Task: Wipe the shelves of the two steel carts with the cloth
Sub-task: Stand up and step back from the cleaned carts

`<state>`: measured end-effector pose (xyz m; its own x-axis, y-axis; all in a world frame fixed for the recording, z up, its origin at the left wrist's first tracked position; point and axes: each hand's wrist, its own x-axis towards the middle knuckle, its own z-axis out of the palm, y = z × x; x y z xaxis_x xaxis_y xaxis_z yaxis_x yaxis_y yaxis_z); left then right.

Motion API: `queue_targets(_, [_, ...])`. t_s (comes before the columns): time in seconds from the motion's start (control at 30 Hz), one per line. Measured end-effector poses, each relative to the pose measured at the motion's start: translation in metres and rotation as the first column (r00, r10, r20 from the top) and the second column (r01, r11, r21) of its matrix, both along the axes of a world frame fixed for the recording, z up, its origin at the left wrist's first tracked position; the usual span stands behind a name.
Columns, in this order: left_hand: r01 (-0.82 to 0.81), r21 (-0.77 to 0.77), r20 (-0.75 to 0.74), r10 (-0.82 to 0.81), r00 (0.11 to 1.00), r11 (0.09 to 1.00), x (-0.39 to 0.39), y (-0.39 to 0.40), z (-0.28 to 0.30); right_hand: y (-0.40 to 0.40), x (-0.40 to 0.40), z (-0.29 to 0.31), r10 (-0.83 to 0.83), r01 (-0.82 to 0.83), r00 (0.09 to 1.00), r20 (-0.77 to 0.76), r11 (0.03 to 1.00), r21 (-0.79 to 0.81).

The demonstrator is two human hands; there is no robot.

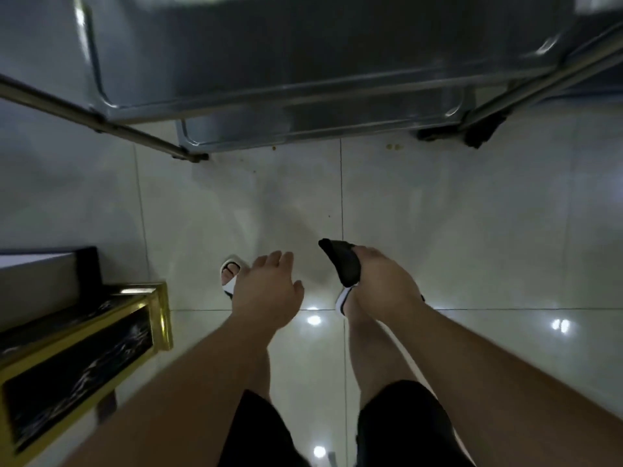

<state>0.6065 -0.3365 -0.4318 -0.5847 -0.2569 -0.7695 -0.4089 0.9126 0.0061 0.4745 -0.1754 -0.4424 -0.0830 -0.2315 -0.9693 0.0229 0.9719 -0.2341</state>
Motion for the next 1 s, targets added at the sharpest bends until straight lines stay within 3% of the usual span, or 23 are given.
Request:
queue_targets(0.03, [-0.037, 0.009, -0.014, 0.037, 0.999, 0.999, -0.001, 0.008, 0.022, 0.005, 0.002, 0.028, -0.035, 0.029, 0.99, -0.137, 0.998, -0.048])
queue_targets(0.13, [-0.112, 0.022, -0.072, 0.114, 0.991, 0.993, -0.008, 0.025, 0.09, 0.029, 0.011, 0.108, 0.09, -0.144, 0.902, -0.422, 0.985, -0.099])
queue_targets(0.23, [-0.088, 0.012, -0.142, 0.089, 0.986, 0.996, -0.016, 0.028, 0.149, 0.019, -0.003, 0.181, 0.163, -0.208, 0.898, -0.408, 0.976, -0.068])
queue_targets(0.33, [-0.057, 0.006, -0.201, 0.057, 0.978, 0.998, -0.03, 0.026, 0.196, 0.013, -0.021, 0.246, 0.227, -0.224, 0.951, -0.209, 0.974, 0.039])
queue_targets(0.5, [-0.002, 0.014, -0.348, 0.007, 0.937, 1.0, -0.048, 0.02, 0.268, 0.017, -0.034, 0.348, 0.246, -0.236, 0.903, -0.352, 0.969, 0.072])
queue_targets(0.6, [-0.018, 0.02, -0.431, 0.025, 0.902, 1.0, -0.046, 0.016, 0.306, 0.037, -0.02, 0.387, 0.234, -0.235, 0.797, -0.556, 0.969, 0.071])
queue_targets(0.7, [-0.051, 0.044, -0.501, 0.066, 0.863, 0.998, -0.046, 0.017, 0.338, 0.054, -0.008, 0.419, 0.144, -0.127, 0.795, -0.589, 0.989, 0.07])
queue_targets(0.8, [-0.022, 0.068, -0.55, 0.056, 0.833, 0.997, -0.061, 0.023, 0.369, 0.072, -0.006, 0.454, 0.108, -0.122, 0.718, -0.688, 0.992, 0.028])
queue_targets(1.0, [0.097, 0.059, -0.6, -0.043, 0.799, 0.994, -0.112, 0.053, 0.418, 0.108, -0.038, 0.527, -0.068, 0.036, 0.656, -0.751, 0.998, -0.059])
